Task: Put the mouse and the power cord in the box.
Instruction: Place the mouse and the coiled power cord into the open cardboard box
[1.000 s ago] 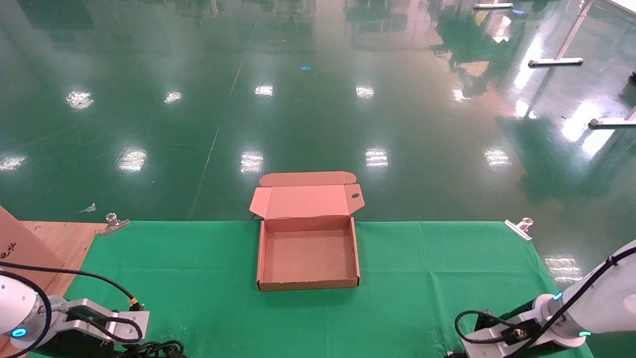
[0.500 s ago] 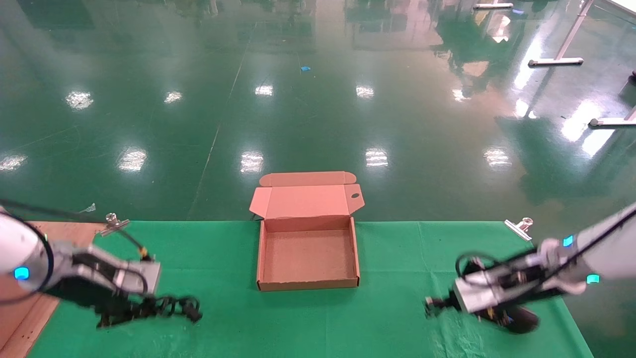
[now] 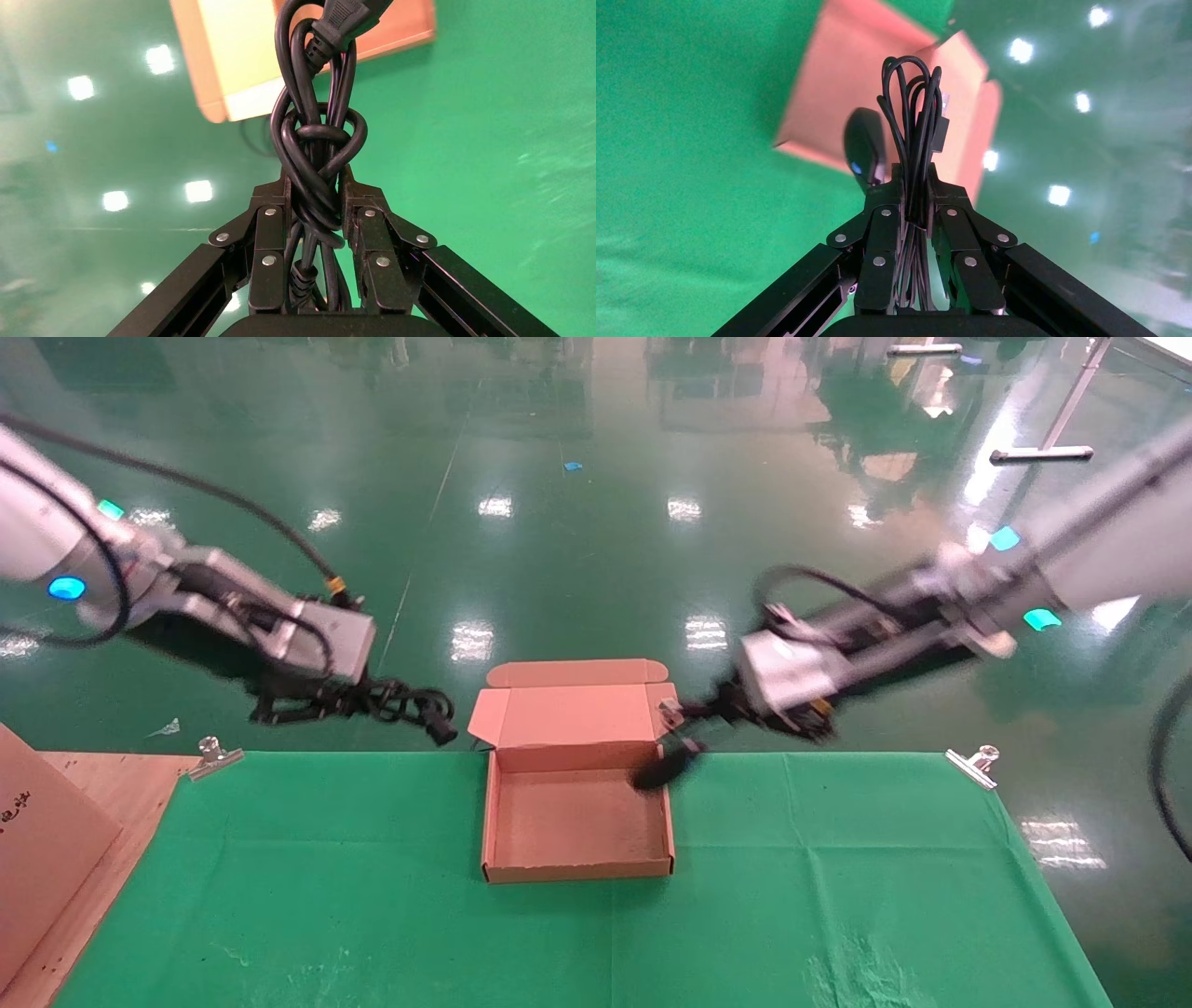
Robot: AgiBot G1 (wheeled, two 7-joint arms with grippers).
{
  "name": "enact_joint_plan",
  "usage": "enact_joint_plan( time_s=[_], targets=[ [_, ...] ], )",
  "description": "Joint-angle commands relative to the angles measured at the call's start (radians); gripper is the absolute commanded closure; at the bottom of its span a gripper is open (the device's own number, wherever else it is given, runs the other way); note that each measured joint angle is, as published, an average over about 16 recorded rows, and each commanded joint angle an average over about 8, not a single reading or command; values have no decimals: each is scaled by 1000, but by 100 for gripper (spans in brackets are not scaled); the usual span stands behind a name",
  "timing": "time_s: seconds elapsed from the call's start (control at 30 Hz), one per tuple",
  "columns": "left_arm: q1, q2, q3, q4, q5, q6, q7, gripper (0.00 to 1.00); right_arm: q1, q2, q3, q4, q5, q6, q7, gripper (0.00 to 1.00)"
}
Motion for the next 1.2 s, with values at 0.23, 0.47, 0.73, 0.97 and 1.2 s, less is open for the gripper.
enact_joint_plan(
  time_s=[0.23, 0.47, 0.73, 0.97, 1.2],
  targets=[
    [-40, 56, -13, 6, -9, -53, 3, 100, 41, -82, -10, 61, 4, 48, 73, 100],
    [-50, 90, -27, 88, -31, -84, 56, 100, 16, -88, -41, 133, 25, 75, 125, 100],
    [-44, 129, -36, 146, -46, -119, 126, 100, -4, -87, -83, 177, 58, 98, 160, 100],
    [69, 140, -100, 129, -140, -295, 314, 100, 14, -81, -104, 175, 97, 98, 165, 100],
    [236, 164, -172, 125, -248, -562, 428, 100, 31, -68, -108, 138, 132, 75, 134, 100]
  ],
)
